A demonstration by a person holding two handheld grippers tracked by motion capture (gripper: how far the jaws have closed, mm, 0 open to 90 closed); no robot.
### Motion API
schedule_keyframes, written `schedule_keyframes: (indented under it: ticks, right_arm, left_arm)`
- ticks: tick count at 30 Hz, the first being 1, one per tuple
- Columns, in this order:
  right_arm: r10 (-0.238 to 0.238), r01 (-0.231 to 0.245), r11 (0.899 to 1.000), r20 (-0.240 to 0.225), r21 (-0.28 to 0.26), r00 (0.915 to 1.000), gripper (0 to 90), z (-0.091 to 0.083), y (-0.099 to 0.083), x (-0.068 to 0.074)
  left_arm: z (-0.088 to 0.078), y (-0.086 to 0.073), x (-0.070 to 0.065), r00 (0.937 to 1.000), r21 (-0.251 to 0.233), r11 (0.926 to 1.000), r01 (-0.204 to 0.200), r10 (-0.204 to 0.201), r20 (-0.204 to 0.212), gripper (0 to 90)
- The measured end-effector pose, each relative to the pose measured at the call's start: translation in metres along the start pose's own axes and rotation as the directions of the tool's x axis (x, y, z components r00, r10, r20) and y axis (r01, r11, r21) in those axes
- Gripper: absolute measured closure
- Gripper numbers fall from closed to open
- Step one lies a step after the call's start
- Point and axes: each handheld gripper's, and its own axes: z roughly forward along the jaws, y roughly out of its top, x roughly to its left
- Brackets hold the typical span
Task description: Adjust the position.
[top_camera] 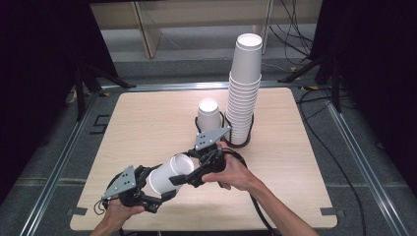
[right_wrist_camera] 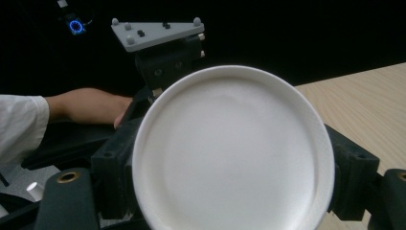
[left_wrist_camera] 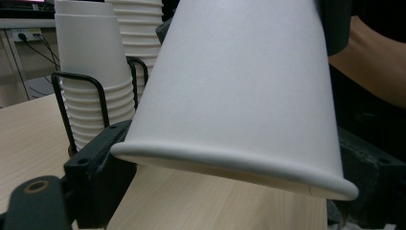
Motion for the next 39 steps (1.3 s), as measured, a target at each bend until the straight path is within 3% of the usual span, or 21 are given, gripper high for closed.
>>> schedule_keyframes:
  ticks: [6,7,10,11,12,13,16,18,20,21,24,25,26,28,30,31,32,34,36,37,39]
  right_arm:
    - [0.008,-0.010,0.999,0.030,0.047,0.9995,16.5,0.000,0.000,0.001]
    - [-0.036,0.034,0.998,0.051,0.050,0.9981,15.5,-0.003,0.001,0.001]
    - [-0.047,0.043,0.997,0.059,0.060,0.9971,15.3,-0.006,0.003,0.002]
    - [-0.084,0.076,0.992,0.086,0.098,0.9927,15.2,-0.010,0.005,0.006]
    - [-0.084,0.076,0.992,0.086,0.098,0.9927,15.2,-0.010,0.005,0.006]
    - [-0.128,0.114,0.985,0.111,0.127,0.9855,15.3,-0.012,0.006,0.009]
    - [-0.154,0.135,0.978,0.120,0.157,0.9807,15.3,-0.013,0.007,0.013]
    - [-0.182,0.153,0.965,0.128,0.211,0.9749,15.6,-0.014,0.007,0.020]
    - [-0.225,0.190,0.952,0.127,0.238,0.9662,15.8,-0.014,0.006,0.022]
    - [-0.235,0.197,0.947,0.130,0.252,0.9634,15.8,-0.013,0.005,0.023]
    - [-0.240,0.197,0.940,0.131,0.277,0.9619,16.0,-0.011,0.002,0.025]
    - [-0.247,0.201,0.938,0.138,0.281,0.9591,15.9,-0.011,0.002,0.025]
    - [-0.247,0.201,0.938,0.138,0.281,0.9591,15.9,-0.011,0.002,0.025]
    - [-0.267,0.218,0.932,0.141,0.288,0.9533,15.9,-0.011,0.001,0.024]
    - [-0.260,0.213,0.931,0.129,0.296,0.9568,16.4,-0.010,0.001,0.025]
    - [-0.262,0.215,0.929,0.126,0.301,0.9568,16.4,-0.009,0.000,0.025]
    - [-0.262,0.215,0.928,0.121,0.306,0.9575,16.4,-0.008,0.000,0.025]
    - [-0.291,0.237,0.915,0.124,0.326,0.9487,16.4,-0.006,-0.001,0.025]
    - [-0.279,0.226,0.915,0.118,0.333,0.9532,16.5,-0.004,-0.002,0.026]
    - [-0.304,0.246,0.903,0.119,0.351,0.9452,16.5,-0.002,-0.002,0.026]
    - [-0.299,0.239,0.895,0.109,0.377,0.9481,16.5,0.001,-0.003,0.026]
  left_arm:
    - [-0.001,0.001,0.001,0.9998,0.057,0.9982,-0.021,0.021,-0.003,13.4]
    - [-0.001,0.001,0.000,0.9994,0.079,0.9963,-0.034,0.035,-0.002,13.4]
    - [0.001,0.001,0.000,0.9984,0.122,0.9909,-0.056,0.056,0.003,13.5]
    - [0.002,0.001,0.000,0.9977,0.159,0.9850,-0.067,0.068,0.000,13.5]
    - [0.002,0.001,0.000,0.9977,0.159,0.9850,-0.067,0.068,0.000,13.6]
    - [0.002,0.002,0.000,0.9961,0.202,0.9757,-0.085,0.088,-0.007,13.6]
    - [0.003,0.002,0.001,0.9944,0.235,0.9669,-0.100,0.105,-0.008,13.6]
    - [0.003,0.003,0.001,0.9896,0.295,0.9468,-0.129,0.142,-0.021,13.5]
    - [0.003,0.005,0.002,0.9874,0.316,0.9382,-0.141,0.157,-0.025,13.5]
    - [0.003,0.005,0.002,0.9874,0.316,0.9382,-0.141,0.157,-0.025,13.5]
    - [0.001,0.009,0.003,0.9817,0.387,0.9067,-0.167,0.189,-0.021,13.5]
    - [0.001,0.009,0.003,0.9817,0.387,0.9067,-0.167,0.189,-0.021,13.5]
    - [0.002,0.009,0.002,0.9799,0.396,0.9016,-0.174,0.198,-0.021,13.5]
    - [0.002,0.009,0.002,0.9771,0.417,0.8887,-0.191,0.213,-0.005,13.5]
    - [0.003,0.011,0.000,0.9744,0.439,0.8747,-0.205,0.225,0.008,13.5]
    - [0.004,0.012,-0.003,0.9739,0.437,0.8751,-0.207,0.227,0.007,13.5]
    - [0.005,0.013,-0.003,0.9732,0.444,0.8702,-0.213,0.229,0.017,13.5]
    - [0.006,0.015,-0.005,0.9703,0.453,0.8624,-0.226,0.241,0.025,13.5]
    - [0.008,0.015,-0.006,0.9697,0.457,0.8594,-0.229,0.243,0.029,13.5]
    - [0.009,0.017,-0.006,0.9666,0.476,0.8449,-0.244,0.251,0.050,13.5]
    - [0.011,0.019,-0.008,0.9671,0.481,0.8424,-0.243,0.249,0.053,13.5]
